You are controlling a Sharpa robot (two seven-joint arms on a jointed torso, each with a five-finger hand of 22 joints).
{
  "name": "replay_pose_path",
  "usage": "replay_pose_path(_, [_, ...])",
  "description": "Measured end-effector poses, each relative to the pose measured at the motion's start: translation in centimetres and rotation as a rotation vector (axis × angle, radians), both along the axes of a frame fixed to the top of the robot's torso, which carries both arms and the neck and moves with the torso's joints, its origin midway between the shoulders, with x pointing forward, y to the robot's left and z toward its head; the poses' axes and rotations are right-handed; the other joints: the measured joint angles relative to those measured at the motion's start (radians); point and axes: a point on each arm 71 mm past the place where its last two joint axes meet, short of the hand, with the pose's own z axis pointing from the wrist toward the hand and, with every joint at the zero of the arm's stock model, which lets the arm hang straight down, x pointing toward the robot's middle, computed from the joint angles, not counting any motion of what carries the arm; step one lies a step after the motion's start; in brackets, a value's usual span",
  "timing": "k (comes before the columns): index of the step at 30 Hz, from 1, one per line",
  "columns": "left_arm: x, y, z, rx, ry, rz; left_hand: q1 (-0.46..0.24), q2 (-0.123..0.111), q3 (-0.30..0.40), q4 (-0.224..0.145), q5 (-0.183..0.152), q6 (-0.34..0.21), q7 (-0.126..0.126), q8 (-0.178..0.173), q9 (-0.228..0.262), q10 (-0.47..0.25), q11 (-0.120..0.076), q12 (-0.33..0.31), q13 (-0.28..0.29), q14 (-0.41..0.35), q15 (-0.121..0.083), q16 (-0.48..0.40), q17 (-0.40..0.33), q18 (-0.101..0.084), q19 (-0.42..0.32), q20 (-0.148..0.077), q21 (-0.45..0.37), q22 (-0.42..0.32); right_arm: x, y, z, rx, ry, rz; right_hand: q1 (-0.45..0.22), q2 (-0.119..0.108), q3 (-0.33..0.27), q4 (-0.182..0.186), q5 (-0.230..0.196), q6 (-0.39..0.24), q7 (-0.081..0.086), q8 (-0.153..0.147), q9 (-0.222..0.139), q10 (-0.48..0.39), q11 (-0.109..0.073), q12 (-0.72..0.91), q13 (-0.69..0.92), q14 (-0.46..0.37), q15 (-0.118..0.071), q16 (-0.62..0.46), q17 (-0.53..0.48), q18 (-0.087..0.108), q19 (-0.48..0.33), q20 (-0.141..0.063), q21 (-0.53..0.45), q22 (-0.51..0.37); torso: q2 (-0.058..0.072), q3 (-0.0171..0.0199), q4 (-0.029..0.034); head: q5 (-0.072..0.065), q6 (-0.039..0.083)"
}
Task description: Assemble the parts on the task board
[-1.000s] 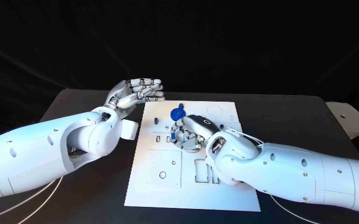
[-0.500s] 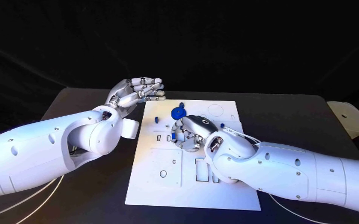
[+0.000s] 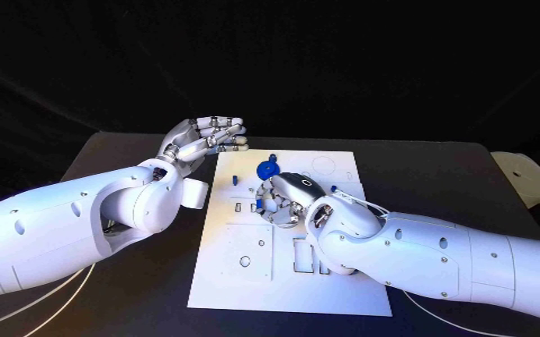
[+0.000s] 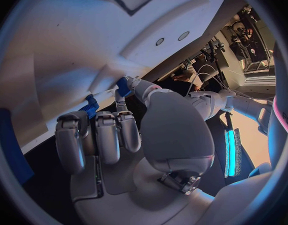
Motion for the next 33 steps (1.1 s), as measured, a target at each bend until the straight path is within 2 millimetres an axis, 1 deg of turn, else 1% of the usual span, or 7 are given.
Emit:
replay_pose_path(11, [-0.01,0.12,0.0,0.001,0.001,0.002,-0.004,-0.004,0.0,0.0,0.0,0.0,0.0,0.0,0.0,0.0,0.0,-0.005,0.0,0.0,0.0,0.0,0.0,0.0,0.0,0.0,0.0,0.0,0.0,-0.01,-0.02,-0.009,-0.005,0.004,-0.014,-0.004,-0.004,0.004,-0.01,-0.002,-0.001,-0.002,0.001,0.0,0.0,-0.007,0.0,0.0,0.0,0.0,0.0,0.0,0.0,0.0,0.0,0.0,0.0,0.0006,-0.0002,-0.001,-0.003])
replay_pose_path(18, [-0.02,0.17,0.0,0.001,0.001,0.003,-0.004,-0.004,0.0,0.0,0.0,0.0,0.0,0.0,0.0,0.0,0.0,-0.005,0.0,0.0,0.0,0.0,0.0,0.0,0.0,0.0,0.0,0.0,-0.05,-0.04,-0.12,-0.015,-0.005,0.005,-0.032,-0.015,-0.01,0.01,-0.018,-0.024,0.014,-0.018,-0.001,0.0,0.0,-0.017,0.0,0.0,0.0,0.0,0.0,0.0,0.0,0.0,0.0,0.0,0.0,0.0008,-0.0001,-0.002,-0.004])
replay_pose_path(23, [-0.02,0.2,0.0,0.002,0.002,0.004,-0.004,-0.004,0.0,0.0,0.0,0.0,0.0,0.0,0.0,0.0,0.0,-0.005,0.0,0.0,0.0,0.0,0.0,0.0,0.0,0.0,0.0,0.0,-0.09,-0.15,-0.32,-0.021,-0.002,0.001,-0.048,-0.025,-0.018,0.018,-0.046,-0.049,0.024,-0.035,-0.009,0.0,0.007,-0.028,0.0,0.001,0.001,0.0,0.0,0.0,0.0,0.0,0.0,0.0,0.0,0.0008,0.0003,-0.002,-0.004])
replay_pose_path(25, [-0.02,0.22,-0.01,0.002,0.002,0.004,-0.004,-0.004,0.0,0.0,0.0,0.0,0.0,0.0,0.0,0.0,0.0,-0.005,0.0,0.0,0.0,0.0,0.0,0.0,0.0,0.0,0.0,0.0,-0.08,-0.15,-0.31,-0.021,-0.003,0.001,-0.051,-0.028,-0.019,0.019,-0.058,-0.055,0.03,-0.039,-0.011,-0.004,0.011,-0.028,0.0,0.001,0.006,0.0,0.0,0.0,0.0,0.0,0.0,0.0,0.0,0.0008,0.0004,-0.002,-0.004])
replay_pose_path(28, [-0.02,0.24,-0.01,0.002,0.002,0.004,-0.004,-0.004,0.0,0.0,0.0,0.0,0.0,0.0,0.0,0.0,0.0,-0.005,0.0,0.0,0.0,0.0,0.0,0.0,0.0,0.0,0.0,0.0,-0.08,-0.15,-0.3,-0.022,-0.004,0.0,-0.051,-0.03,-0.023,0.023,-0.066,-0.062,0.03,-0.043,-0.013,0.0,0.015,-0.034,0.0,0.0,0.008,0.0,0.0,0.0,0.0,0.0,0.0,0.0,0.0,0.0007,0.0008,-0.003,-0.004])
replay_pose_path(29, [-0.02,0.24,-0.01,0.002,0.002,0.004,-0.004,-0.004,0.0,0.0,0.0,0.0,0.0,0.0,0.0,0.0,0.0,-0.005,0.0,0.0,0.0,0.0,0.0,0.0,0.0,0.0,0.0,0.0,-0.08,-0.15,-0.3,-0.022,-0.004,0.0,-0.052,-0.037,-0.023,0.023,-0.066,-0.065,0.033,-0.043,-0.013,0.0,0.015,-0.034,0.0,0.0,0.008,0.0,0.0,0.0,0.0,0.005,0.0,0.0,0.0,0.0007,0.0008,-0.003,-0.004])
replay_pose_path(33, [-0.02,0.26,-0.01,0.002,0.002,0.005,-0.004,-0.004,0.0,0.0,0.0,0.0,0.0,0.0,0.0,0.0,0.0,-0.005,0.0,0.0,0.0,0.0,0.0,0.0,0.0,0.0,0.0,0.0,-0.08,-0.15,-0.31,-0.021,-0.006,-0.001,-0.052,-0.037,-0.029,0.024,-0.073,-0.077,0.034,-0.052,-0.015,-0.004,0.018,-0.037,0.0,0.003,0.011,0.0,0.0,0.0,0.0,0.008,0.0,0.0,0.0,0.0006,0.0006,-0.003,-0.004])
